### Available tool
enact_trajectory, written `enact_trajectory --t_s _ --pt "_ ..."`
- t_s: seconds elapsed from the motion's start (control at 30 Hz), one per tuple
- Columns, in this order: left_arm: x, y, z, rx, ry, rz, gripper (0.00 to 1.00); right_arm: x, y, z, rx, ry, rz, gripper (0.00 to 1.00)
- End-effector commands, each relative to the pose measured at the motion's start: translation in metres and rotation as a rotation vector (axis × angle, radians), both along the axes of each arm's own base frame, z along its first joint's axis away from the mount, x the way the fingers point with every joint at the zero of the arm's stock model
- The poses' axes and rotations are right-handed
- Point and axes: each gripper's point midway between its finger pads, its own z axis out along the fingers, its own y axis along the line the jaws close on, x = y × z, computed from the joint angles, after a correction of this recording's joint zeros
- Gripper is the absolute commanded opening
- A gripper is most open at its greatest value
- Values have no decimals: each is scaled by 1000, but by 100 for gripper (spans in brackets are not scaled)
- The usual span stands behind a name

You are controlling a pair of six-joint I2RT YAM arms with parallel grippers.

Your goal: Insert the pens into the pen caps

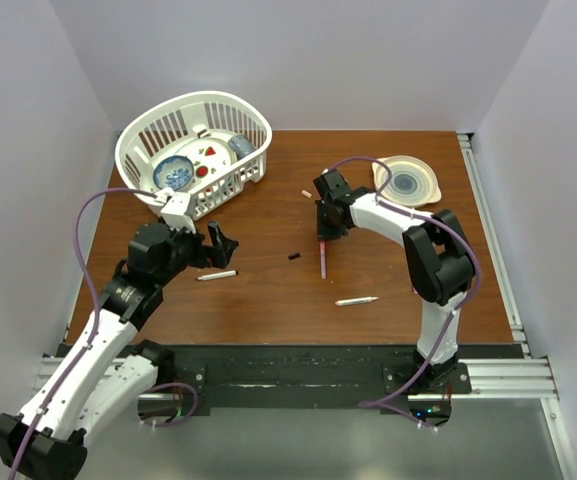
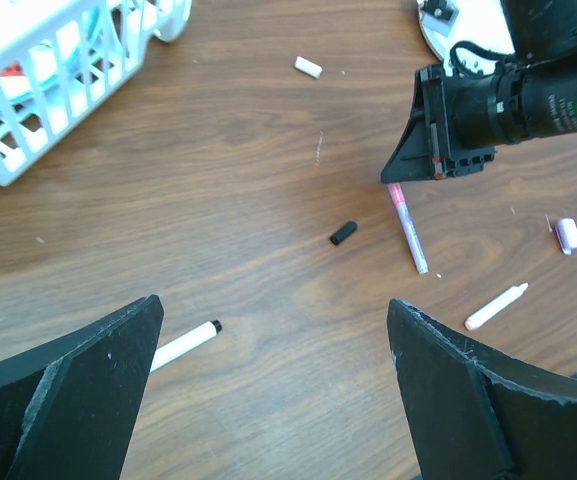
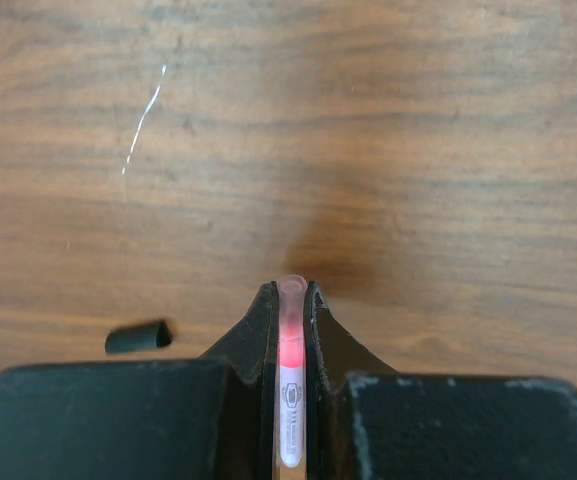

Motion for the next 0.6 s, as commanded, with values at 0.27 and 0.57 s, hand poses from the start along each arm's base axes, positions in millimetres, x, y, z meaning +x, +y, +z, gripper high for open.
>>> enact_trajectory --t_s 0.27,0.57 --pt "2 6 28 -21 -92 26 100 31 -1 1 -21 -24 -71 26" --pt "3 16 33 -18 -116 85 100 39 3 14 14 -32 -82 39"
